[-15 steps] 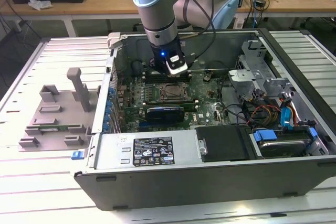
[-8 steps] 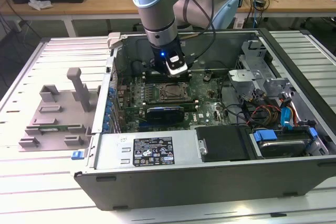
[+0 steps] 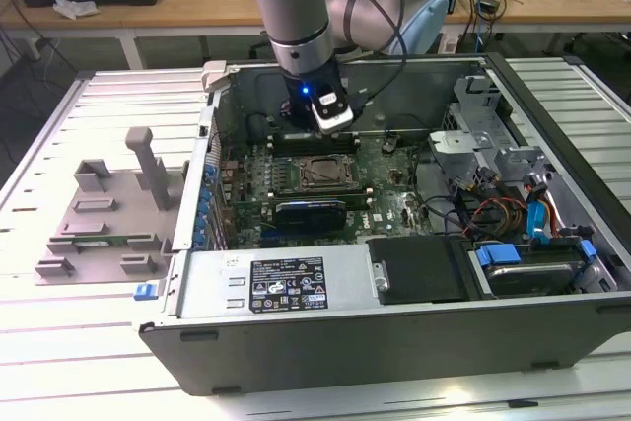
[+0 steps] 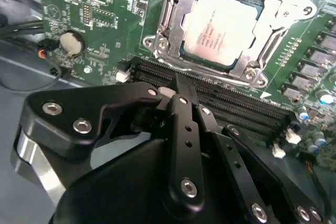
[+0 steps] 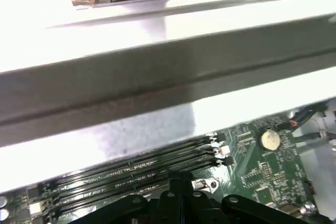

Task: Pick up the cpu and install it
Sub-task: 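Install the first cpu locking lever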

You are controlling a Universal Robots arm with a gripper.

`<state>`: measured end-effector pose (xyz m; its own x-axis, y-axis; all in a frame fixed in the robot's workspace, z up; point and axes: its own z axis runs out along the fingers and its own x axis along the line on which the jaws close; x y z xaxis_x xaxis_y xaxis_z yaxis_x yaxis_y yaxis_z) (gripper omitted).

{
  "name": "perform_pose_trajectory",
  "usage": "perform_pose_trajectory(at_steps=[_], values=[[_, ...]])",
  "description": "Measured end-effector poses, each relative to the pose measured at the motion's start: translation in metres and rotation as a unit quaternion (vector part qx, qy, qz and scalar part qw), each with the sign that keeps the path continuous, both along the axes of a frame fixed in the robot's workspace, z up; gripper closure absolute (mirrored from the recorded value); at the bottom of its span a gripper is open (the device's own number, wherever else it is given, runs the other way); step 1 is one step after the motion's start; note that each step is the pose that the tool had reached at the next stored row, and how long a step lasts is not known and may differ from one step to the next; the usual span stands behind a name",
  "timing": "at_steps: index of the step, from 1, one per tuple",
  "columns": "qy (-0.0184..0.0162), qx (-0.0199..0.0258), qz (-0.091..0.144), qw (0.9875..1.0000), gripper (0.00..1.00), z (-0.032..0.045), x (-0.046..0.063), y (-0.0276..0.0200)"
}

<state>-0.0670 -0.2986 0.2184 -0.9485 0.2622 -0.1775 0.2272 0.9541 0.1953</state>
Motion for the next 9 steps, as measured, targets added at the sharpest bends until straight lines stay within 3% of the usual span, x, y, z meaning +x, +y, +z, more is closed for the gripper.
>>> perform_pose_trajectory(at_steps=[2,5,6,7,9], values=[[0.0003,-0.0032,0.000,1.0000,0.89,0.0028,0.0000,-0.0005],[0.0085,-0.0183,-0.001,0.9998,0.89,0.0049,0.0000,-0.0032],[0.0130,-0.0262,-0.001,0.9996,0.89,0.0051,-0.0001,-0.0040],[0.0202,-0.0405,-0.001,0.9990,0.89,0.0052,0.0000,-0.0051],[0.0390,-0.0812,-0.001,0.9959,0.89,0.0052,0.0002,-0.0076]])
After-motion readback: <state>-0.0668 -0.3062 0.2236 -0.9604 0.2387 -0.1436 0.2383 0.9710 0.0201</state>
